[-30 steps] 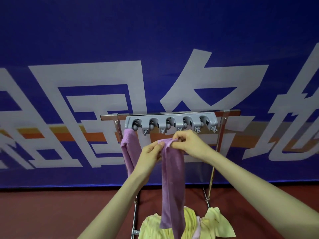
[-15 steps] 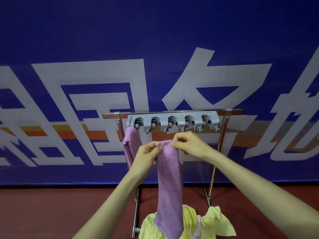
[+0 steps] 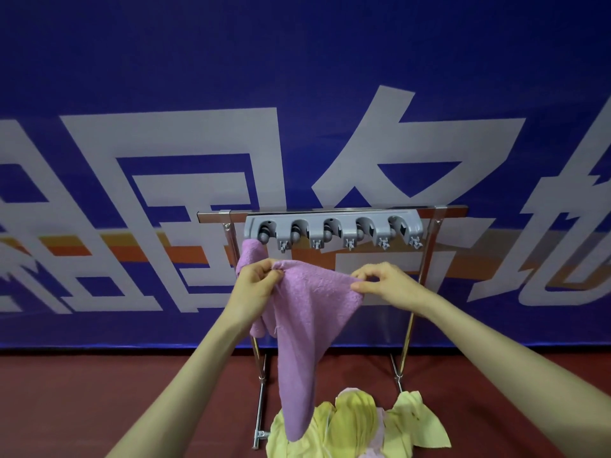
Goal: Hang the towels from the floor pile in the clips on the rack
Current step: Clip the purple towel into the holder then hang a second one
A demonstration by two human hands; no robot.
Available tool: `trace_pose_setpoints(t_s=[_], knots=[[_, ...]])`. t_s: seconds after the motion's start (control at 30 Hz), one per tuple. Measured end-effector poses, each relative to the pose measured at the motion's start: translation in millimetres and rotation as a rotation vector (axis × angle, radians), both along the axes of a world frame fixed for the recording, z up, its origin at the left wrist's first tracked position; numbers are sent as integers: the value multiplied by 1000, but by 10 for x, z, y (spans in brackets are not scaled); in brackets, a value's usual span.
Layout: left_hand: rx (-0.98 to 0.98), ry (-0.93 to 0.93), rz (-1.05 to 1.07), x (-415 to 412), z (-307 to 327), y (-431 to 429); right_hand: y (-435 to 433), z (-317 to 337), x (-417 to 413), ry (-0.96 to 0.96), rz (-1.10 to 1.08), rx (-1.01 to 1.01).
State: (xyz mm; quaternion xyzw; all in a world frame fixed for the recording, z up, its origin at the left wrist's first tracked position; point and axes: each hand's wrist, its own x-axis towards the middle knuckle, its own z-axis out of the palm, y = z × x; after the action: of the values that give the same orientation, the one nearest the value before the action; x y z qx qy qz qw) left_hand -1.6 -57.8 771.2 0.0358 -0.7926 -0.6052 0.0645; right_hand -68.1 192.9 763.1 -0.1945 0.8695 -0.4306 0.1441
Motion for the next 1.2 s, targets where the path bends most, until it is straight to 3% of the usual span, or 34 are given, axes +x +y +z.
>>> trace_pose_setpoints(t_s=[0.13,0.27,0.47,0.73,1.07,1.2], knots=[[-57,-6,-8,-8,-32,-49,-21,62,-16,-27,-133,-186],[-93,-1,-21,-19,-43,-74,-74,186,-8,21,-185,-247],[-128,86,-115,-36,-52,-153,-114,301,-16,113,-184,-240],[-210,2,-139,-102,-112,-159,-63,362,-47,175,-208,-148],[17,-47,-92,-90,-141,-21,-37,412,-34,254,-196,-18],[-105,60,-50,-125,-92,-18,-15,389,-29,286,-200,-23]])
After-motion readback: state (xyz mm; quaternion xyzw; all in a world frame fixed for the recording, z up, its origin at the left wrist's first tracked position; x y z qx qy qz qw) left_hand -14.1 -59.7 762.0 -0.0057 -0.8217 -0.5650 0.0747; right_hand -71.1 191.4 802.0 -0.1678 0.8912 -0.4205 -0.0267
